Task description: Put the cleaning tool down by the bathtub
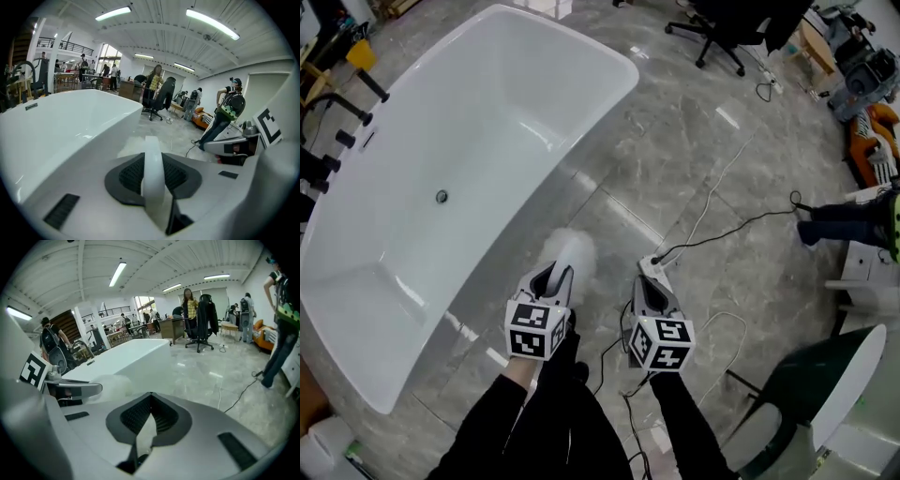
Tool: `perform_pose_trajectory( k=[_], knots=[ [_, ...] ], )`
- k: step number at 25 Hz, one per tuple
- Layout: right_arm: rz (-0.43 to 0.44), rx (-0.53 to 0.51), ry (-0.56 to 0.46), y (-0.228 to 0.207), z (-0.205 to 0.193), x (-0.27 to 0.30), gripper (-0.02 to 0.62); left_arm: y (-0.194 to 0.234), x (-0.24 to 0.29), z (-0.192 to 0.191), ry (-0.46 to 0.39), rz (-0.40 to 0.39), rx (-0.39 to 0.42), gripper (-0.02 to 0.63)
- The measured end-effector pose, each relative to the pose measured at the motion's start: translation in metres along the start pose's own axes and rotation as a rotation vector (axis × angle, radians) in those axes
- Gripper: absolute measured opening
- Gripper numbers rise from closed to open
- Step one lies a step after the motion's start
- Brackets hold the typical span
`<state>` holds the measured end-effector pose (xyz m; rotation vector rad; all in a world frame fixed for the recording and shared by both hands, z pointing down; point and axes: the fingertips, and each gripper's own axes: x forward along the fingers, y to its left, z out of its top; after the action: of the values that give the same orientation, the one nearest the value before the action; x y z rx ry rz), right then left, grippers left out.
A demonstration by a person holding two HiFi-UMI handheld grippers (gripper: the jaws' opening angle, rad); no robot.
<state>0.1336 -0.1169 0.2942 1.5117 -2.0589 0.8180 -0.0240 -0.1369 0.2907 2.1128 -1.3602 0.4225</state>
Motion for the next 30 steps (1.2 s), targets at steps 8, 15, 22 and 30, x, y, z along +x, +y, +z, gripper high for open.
perform_pose_trajectory(
  k=[8, 15, 22, 30],
  knots=[
    [0.006, -0.045, -0.025, -0.025, -0.034, 0.089, 0.000, 0.035, 0.078, -0.039, -0.039, -0.029, 0.039, 0.100],
    [0.015, -0.076, -0.066, -0.043, -0.063, 0.146, 0.000, 0.057, 0.128, -0.066, -0.103, -0.027, 0.062, 0.100],
    [0.023, -0.102, -0.108, -0.056, -0.098, 0.201, 0.000, 0.077, 0.171, -0.106, -0.144, -0.035, 0.058, 0.100],
    [0.027, -0.129, -0.151, -0.065, -0.123, 0.246, 0.000, 0.101, 0.205, -0.142, -0.183, -0.035, 0.061, 0.100]
  ],
)
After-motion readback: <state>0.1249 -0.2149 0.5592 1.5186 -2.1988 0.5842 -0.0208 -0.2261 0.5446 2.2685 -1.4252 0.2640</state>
